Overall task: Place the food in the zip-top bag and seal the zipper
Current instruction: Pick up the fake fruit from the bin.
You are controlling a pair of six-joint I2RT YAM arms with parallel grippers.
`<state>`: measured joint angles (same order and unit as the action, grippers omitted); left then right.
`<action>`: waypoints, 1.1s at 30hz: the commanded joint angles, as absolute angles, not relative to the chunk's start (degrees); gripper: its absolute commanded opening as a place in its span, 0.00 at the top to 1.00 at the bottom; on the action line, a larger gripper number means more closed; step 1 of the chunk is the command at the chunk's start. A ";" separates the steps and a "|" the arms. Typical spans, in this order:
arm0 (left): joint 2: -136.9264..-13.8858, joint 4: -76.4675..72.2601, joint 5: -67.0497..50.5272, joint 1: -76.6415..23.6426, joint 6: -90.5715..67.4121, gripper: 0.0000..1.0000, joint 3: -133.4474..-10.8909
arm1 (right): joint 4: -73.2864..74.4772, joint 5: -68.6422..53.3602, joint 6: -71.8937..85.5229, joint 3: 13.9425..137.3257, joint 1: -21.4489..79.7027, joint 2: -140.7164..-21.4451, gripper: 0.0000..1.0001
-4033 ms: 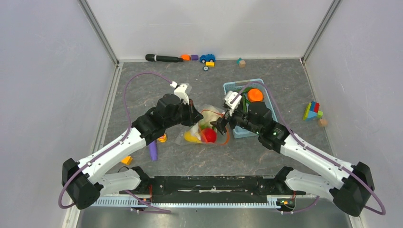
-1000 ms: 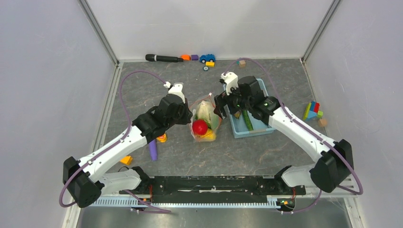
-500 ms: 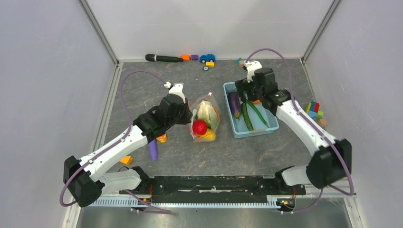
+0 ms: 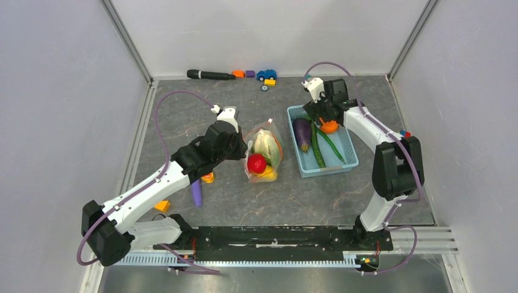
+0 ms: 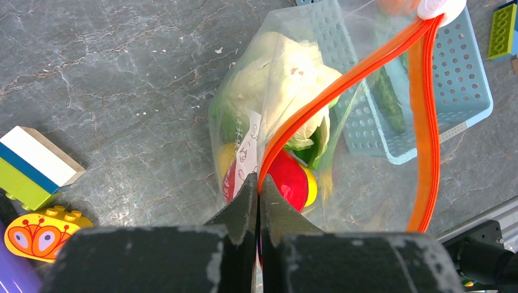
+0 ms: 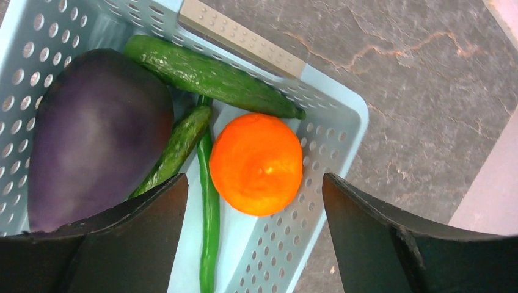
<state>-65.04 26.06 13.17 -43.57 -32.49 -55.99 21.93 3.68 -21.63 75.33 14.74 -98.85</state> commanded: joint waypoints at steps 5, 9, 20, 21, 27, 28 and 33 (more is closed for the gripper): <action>-64.89 24.25 12.75 -43.43 -33.68 0.98 -56.95 | 22.30 3.56 -26.32 82.56 13.65 -107.43 0.21; -64.98 24.34 12.49 -43.42 -33.70 0.98 -57.06 | 21.74 4.77 -25.39 83.10 12.95 -110.63 0.23; -64.75 24.61 11.98 -43.42 -33.26 0.98 -57.39 | 19.47 2.35 -21.46 76.24 11.69 -111.80 0.31; -64.70 24.61 12.01 -43.42 -33.15 0.98 -57.31 | 19.49 2.05 -21.34 75.63 11.61 -111.71 0.31; -64.17 24.62 11.77 -43.40 -33.13 0.98 -56.89 | 19.24 9.28 -20.71 73.54 11.60 -109.38 0.28; -64.20 24.60 11.82 -43.42 -33.13 0.98 -56.87 | 19.22 10.97 -20.66 73.44 11.60 -109.03 0.27; -64.22 24.41 11.51 -43.42 -33.40 0.98 -56.71 | 18.50 14.59 -19.90 71.55 11.60 -107.17 0.25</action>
<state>-65.04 26.09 11.88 -43.57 -32.51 -55.99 15.35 9.72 -21.50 74.30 12.32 -109.01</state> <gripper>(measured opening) 0.034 0.744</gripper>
